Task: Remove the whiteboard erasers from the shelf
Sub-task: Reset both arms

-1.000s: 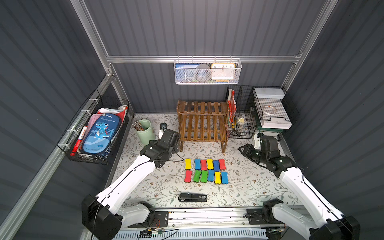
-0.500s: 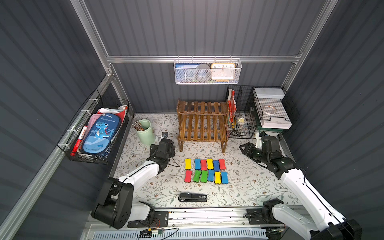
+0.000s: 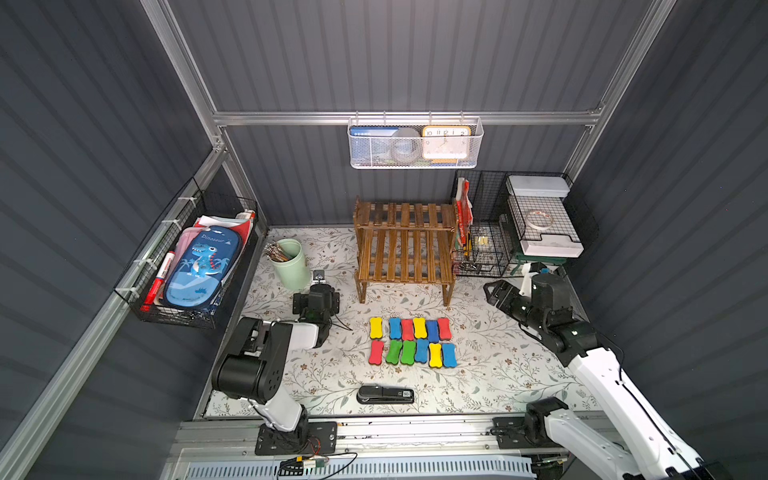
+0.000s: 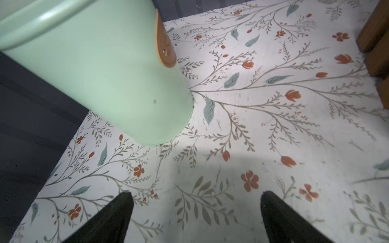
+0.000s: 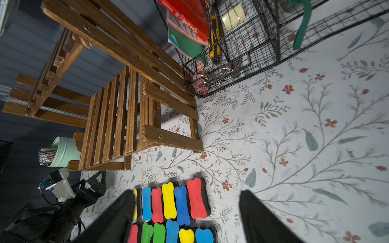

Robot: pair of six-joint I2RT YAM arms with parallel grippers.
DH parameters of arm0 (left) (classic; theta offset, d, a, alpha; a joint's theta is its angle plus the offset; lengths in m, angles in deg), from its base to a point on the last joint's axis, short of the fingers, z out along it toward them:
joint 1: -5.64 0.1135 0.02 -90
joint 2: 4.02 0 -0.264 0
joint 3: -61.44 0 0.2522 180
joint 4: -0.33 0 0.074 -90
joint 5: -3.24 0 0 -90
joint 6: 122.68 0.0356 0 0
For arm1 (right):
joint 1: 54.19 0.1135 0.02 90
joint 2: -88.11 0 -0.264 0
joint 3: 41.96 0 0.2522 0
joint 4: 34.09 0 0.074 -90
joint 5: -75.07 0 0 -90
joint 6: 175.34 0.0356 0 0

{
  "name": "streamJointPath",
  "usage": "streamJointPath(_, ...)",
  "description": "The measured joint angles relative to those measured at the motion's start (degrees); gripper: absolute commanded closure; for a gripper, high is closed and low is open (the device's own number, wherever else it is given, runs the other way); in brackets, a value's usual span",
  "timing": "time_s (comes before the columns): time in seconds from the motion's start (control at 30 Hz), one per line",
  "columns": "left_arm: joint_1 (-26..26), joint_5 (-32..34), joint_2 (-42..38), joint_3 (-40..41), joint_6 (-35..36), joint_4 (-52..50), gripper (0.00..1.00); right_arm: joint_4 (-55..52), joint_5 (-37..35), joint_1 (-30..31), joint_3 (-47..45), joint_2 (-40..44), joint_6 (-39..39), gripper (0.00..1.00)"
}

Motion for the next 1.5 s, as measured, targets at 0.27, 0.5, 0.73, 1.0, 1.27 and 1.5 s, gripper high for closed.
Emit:
streamJointPath(0.27,3.6,-4.2,3.4,5.6,-1.5,10.2,0.01,0.7,-13.8,0.0,-0.1,0.3,-3.3,0.01)
streamJointPath(0.5,4.1,-4.4,3.3,4.4,-2.9,11.3,0.0,10.7,-32.5,-0.5,-4.9,-2.6,-15.0,0.01)
streamJointPath(0.73,4.1,-4.4,3.3,4.3,-2.9,11.1,0.0,39.1,-35.1,-0.5,-22.6,-12.2,-29.8,0.01)
streamJointPath(1.0,3.8,-4.3,3.3,4.3,-2.9,11.1,0.01,65.2,-34.1,-2.1,-24.1,-33.3,-36.2,0.01)
streamJointPath(1.27,3.7,-4.3,3.3,4.3,-2.9,11.1,0.01,70.2,-25.8,-7.3,-21.8,-36.5,-35.3,0.01)
streamJointPath(1.5,3.7,-4.3,3.3,4.3,-2.9,11.1,0.01,73.8,-24.2,-8.5,-24.4,-38.5,-33.4,0.01)
